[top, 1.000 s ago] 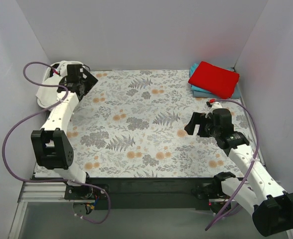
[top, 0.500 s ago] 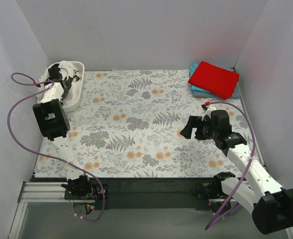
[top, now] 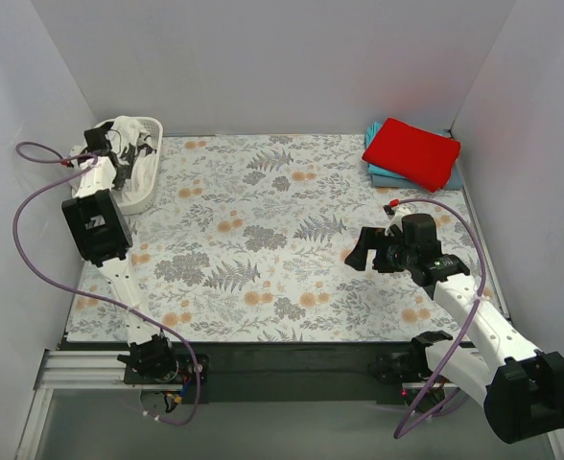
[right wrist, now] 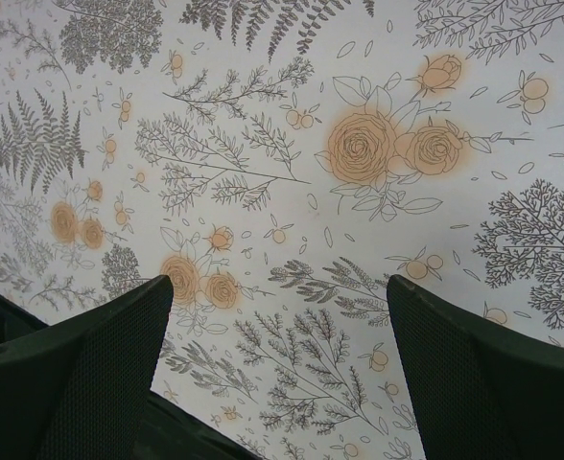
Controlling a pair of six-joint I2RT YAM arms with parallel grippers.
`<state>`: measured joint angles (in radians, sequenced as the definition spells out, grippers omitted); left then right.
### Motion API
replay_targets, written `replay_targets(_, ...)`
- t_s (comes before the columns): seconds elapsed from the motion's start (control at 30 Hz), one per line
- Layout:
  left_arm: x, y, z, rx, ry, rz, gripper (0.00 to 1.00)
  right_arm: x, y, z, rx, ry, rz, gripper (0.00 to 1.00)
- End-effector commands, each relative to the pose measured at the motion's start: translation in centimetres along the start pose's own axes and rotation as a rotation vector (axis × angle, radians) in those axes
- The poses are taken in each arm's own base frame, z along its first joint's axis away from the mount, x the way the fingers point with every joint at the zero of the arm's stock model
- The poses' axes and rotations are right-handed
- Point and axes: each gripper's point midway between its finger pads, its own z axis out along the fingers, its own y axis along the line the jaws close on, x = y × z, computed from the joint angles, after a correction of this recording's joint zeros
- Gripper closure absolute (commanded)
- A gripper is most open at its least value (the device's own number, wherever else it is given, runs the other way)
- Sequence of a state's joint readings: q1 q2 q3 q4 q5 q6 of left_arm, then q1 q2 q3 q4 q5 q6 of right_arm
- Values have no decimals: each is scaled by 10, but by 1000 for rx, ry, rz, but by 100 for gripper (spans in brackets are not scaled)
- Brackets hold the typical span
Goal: Fold and stack the t-shirts
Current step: Grab the tshirt from the pile, then move the tshirt to the center of the board
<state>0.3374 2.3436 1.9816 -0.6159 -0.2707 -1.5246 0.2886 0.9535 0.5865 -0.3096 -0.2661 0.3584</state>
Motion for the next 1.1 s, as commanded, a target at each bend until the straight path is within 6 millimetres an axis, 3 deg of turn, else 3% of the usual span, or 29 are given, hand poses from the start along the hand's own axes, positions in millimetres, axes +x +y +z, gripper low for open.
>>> replay_targets(0.0, -54, -49, -64, 186, -95, -18, 100, -7, 5, 2, -33, -28, -35, 2)
replay_targets(0.23, -95, -87, -138, 384, -173, -32, 100, -7, 6, 1, -36, -36, -36, 2)
replay_targets(0.4, -113, -112, -190, 537, -203, -31, 100, -7, 5, 1, -32, -37, -35, 2)
replay_targets(0.57, -133, -136, -261, 710, -269, -10, 100, -8, 4, 3, -32, -39, -39, 2)
replay_targets(0.7, -145, -162, -344, 919, -317, 27, 100, -12, 6, 4, -37, -48, -43, 2)
replay_targets(0.8, -153, -171, -409, 1045, -384, 44, 100, -17, 8, 3, -39, -62, -46, 2)
replay_targets(0.87, -155, -171, -461, 1140, -431, 54, 100, -21, 9, 2, -40, -74, -48, 2)
replay_targets(0.97, -157, -167, -513, 1248, -479, 56, 100, -24, 10, 0, -40, -86, -53, 2)
replay_targets(1.0, -159, -162, -539, 1296, -500, 50, 100, -26, 11, -1, -41, -90, -53, 2)
replay_targets(1.07, -148, -160, -568, 1363, -497, 67, 100, -28, 12, -3, -40, -104, -53, 2)
